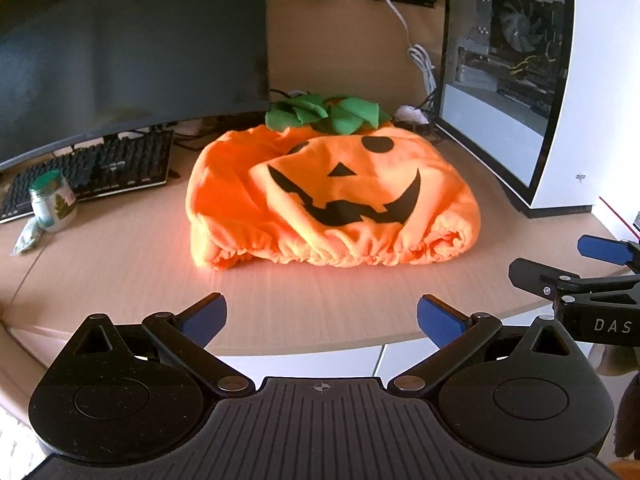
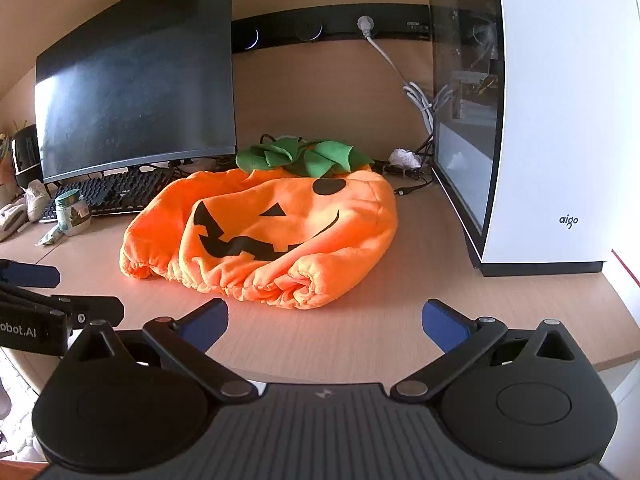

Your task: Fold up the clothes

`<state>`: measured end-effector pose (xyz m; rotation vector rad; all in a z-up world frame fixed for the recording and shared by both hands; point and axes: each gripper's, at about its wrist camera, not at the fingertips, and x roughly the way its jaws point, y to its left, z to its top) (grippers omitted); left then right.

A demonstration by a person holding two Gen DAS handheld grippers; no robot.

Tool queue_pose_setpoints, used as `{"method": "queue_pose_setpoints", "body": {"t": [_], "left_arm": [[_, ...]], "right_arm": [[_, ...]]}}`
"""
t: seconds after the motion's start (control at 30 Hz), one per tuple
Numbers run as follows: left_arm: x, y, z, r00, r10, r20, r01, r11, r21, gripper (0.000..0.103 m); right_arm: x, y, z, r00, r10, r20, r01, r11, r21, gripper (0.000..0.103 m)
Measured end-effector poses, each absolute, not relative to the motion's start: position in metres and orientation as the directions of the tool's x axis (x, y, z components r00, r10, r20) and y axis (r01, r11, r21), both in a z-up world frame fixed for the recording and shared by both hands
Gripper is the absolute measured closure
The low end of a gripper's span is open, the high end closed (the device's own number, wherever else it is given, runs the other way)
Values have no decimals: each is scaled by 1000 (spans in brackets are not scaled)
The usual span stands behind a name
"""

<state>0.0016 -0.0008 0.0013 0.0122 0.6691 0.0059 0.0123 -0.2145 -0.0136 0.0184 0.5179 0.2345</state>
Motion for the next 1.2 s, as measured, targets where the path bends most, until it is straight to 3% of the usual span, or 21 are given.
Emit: {"method": "queue_pose_setpoints", "body": {"t": [1.2], "left_arm": [[19,-3,-11,729,0,-684,-15,1000,-16,0]], "right_arm": [[41,-202,-41,808,230,-542,-213,972,95,0]]}}
